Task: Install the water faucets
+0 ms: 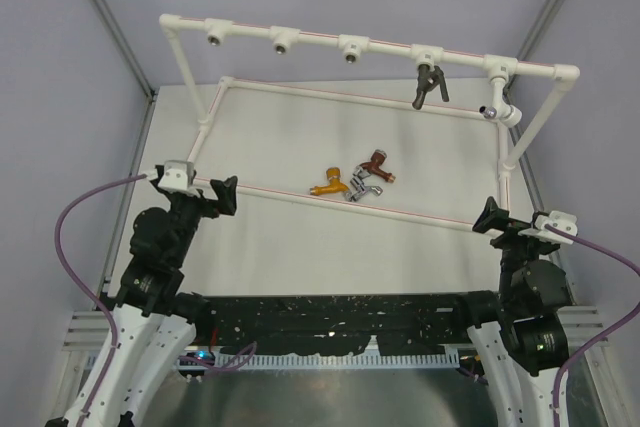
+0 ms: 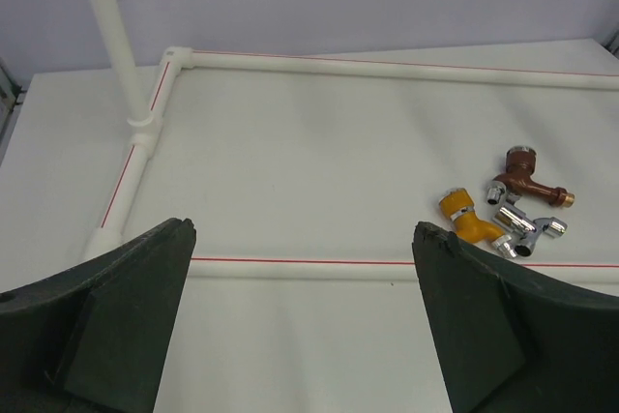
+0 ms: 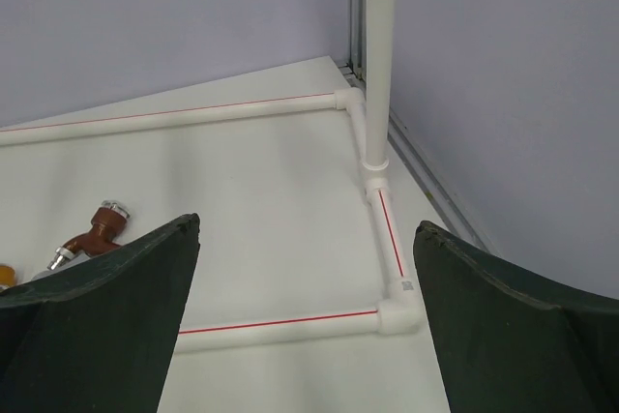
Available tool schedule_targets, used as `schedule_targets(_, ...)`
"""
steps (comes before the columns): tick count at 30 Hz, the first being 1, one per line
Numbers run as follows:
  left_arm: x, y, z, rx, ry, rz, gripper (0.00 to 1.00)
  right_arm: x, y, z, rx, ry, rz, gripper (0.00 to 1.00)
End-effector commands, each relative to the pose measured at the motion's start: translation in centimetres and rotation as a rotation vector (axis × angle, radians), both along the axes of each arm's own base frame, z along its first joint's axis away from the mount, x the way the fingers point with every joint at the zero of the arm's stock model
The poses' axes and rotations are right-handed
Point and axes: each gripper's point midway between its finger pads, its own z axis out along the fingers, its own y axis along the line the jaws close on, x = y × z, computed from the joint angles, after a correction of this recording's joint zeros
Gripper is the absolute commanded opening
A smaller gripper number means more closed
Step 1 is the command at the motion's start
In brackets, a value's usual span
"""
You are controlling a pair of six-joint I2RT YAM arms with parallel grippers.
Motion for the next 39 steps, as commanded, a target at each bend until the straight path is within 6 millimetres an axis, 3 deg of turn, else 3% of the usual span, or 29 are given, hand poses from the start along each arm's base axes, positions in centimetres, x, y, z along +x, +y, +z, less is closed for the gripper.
schedule_targets(1,-0.3,-0.6,2.4,-0.037,-0.044,-0.034,1.00,-2.4,-0.2,3.1,0.026,-0.174,0.009,0.95)
schedule_targets(16,2.3,-3.4,-0.3,-0.144,0.218,-0.081,1.00,-1.5,1.3,3.2,0.002,-0.192,0.090,0.95)
schedule_targets(27,6.2,-10.8,-5.6,-0.161,0.511,-0.150,1.00,-1.8,1.7,3.4,-0.006,-0.222,0.118,0.95)
schedule_targets(32,9.3,-14.6,-6.4,-0.210,0.540,-0.136,0.99,-2.1,1.3,3.5,0.000,-0.236,0.098,0.95)
schedule_targets(39,13.0,-18.9,-10.6,-0.207,0.611,-0.100,0.93,-2.1,1.3,3.4,0.003,-0.233,0.094,0.95)
